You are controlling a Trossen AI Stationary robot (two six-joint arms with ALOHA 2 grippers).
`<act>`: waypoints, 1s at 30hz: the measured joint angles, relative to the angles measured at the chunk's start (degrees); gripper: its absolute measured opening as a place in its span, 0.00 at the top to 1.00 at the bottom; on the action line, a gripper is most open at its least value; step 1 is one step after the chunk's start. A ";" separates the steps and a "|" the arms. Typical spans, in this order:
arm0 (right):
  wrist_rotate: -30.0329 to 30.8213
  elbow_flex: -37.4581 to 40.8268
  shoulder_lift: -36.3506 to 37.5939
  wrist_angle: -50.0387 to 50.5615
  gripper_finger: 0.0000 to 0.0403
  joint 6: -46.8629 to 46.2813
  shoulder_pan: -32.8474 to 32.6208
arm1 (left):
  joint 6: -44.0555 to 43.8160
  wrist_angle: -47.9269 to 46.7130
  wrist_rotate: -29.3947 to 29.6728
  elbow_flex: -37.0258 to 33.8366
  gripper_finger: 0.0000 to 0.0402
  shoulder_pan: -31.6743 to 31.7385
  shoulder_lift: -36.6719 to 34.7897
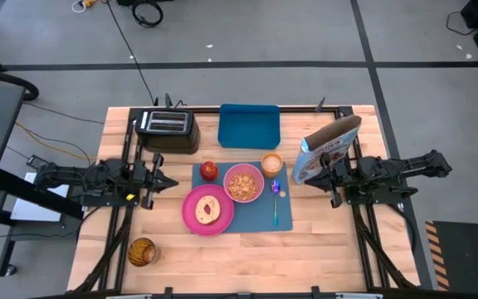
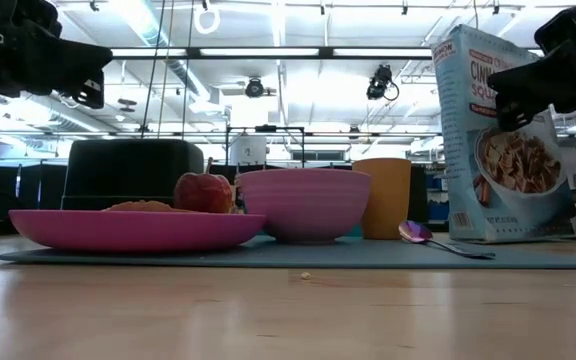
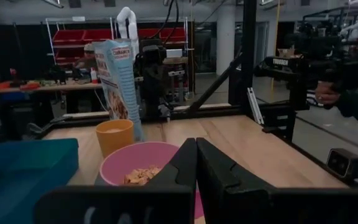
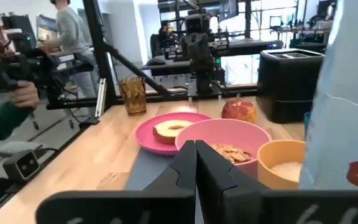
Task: Arrange a breakfast setting
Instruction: Return to Home Position
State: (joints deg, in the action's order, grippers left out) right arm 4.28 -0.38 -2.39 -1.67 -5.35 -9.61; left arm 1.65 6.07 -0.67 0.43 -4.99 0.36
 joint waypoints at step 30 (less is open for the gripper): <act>-0.88 0.00 -0.72 0.09 0.91 1.01 0.00 | -2.50 -0.44 0.17 -0.04 0.98 0.00 0.00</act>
State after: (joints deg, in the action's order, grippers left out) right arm 3.40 -0.38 -3.11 -1.58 -4.34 -9.61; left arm -0.84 5.63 -0.49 0.38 -4.99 0.36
